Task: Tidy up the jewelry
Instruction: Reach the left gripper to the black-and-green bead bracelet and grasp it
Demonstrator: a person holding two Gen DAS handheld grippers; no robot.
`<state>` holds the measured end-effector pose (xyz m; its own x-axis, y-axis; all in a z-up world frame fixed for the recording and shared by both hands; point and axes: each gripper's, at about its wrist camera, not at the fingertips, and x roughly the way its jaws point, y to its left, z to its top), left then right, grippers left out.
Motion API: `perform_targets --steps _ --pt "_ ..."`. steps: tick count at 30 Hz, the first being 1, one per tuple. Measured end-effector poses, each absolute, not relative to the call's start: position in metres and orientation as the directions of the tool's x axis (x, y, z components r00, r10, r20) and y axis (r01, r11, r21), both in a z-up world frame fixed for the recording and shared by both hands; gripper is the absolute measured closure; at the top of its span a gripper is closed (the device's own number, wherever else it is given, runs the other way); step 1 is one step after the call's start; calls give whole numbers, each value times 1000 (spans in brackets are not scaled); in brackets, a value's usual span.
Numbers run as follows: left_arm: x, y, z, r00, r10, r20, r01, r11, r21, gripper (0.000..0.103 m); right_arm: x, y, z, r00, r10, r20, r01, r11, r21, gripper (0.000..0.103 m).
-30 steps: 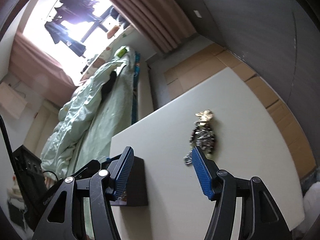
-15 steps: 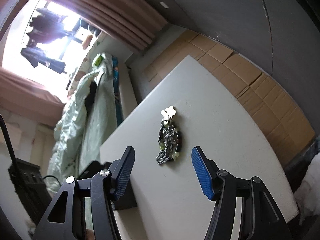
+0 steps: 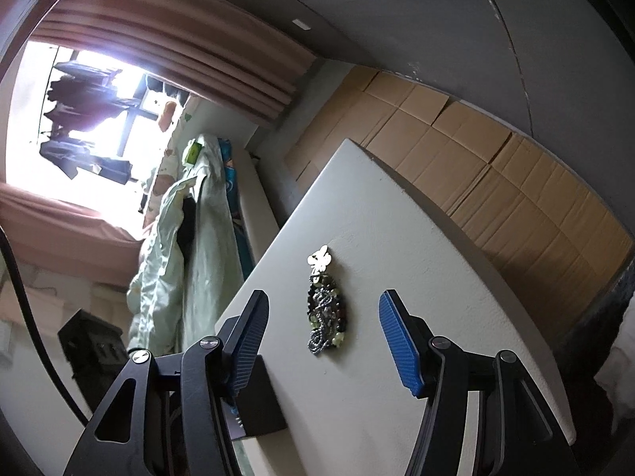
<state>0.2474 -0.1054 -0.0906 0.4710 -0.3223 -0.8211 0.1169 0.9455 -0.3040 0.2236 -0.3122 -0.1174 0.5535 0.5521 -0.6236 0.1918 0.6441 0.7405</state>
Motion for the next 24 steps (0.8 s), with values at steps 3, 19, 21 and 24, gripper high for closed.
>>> perform_targets --steps 3,19,21,24 --pt "253 -114 -105 449 -311 -838 115 950 -291 80 222 -317 -122 551 560 -619 207 626 751 43" --pt "260 -124 -140 421 -210 -882 104 978 -183 82 223 -314 -135 514 588 -624 228 608 760 43" --pt "262 -127 -142 421 -197 -886 110 980 -166 82 222 -311 -136 508 590 -627 226 612 758 43" --pt "262 -133 -143 428 -172 -887 132 983 -127 82 223 -309 -139 499 595 -630 221 616 756 43"
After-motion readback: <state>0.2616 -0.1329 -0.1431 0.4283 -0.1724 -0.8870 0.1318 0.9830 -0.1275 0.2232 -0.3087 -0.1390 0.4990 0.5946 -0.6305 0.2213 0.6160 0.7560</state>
